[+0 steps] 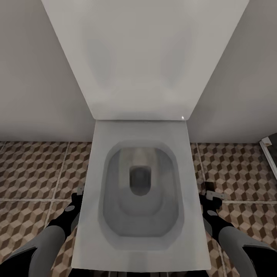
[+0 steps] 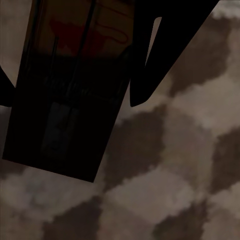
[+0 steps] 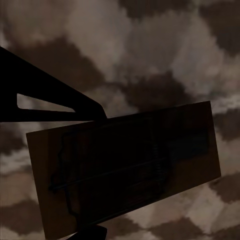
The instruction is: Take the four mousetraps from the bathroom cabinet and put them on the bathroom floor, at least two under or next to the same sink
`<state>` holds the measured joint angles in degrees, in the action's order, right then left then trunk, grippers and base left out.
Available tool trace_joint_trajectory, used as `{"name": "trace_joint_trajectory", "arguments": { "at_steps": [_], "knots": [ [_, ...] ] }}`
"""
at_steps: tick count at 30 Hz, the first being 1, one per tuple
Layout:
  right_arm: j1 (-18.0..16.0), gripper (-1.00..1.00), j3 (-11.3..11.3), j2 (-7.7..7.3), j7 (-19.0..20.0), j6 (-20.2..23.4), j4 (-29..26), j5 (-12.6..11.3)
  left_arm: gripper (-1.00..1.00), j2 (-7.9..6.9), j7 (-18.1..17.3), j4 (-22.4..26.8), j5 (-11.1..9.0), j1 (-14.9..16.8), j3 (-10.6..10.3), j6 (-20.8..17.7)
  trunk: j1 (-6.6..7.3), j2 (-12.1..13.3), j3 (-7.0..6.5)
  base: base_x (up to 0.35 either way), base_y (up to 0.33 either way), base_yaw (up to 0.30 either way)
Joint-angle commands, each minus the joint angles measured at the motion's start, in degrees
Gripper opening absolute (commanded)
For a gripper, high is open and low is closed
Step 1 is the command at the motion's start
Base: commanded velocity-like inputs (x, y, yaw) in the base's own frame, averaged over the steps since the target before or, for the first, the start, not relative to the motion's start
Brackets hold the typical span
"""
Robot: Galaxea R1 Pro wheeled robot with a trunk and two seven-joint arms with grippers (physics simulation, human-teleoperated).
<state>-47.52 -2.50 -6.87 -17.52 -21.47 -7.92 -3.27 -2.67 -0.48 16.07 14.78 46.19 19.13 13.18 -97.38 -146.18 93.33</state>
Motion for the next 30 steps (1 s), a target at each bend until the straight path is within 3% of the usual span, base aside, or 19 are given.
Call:
{"name": "trace_joint_trajectory", "arguments": {
  "at_steps": [1,30],
  "knots": [
    [-0.03,-1.0,-0.22,0.01,0.29,-0.43,0.08,-0.45,-1.0,0.03,-0.04,-0.07,0.67,0.04,0.45,0.27,0.01,-0.01,0.03,0.0,0.0,0.0],
    [-0.03,-1.0,-0.31,-0.16,3.95,-0.68,0.35,-0.98,-1.0,0.11,-0.04,-0.07,0.77,0.04,0.47,0.27,0.01,-0.01,0.03,0.0,0.0,0.0]
  ]
}}
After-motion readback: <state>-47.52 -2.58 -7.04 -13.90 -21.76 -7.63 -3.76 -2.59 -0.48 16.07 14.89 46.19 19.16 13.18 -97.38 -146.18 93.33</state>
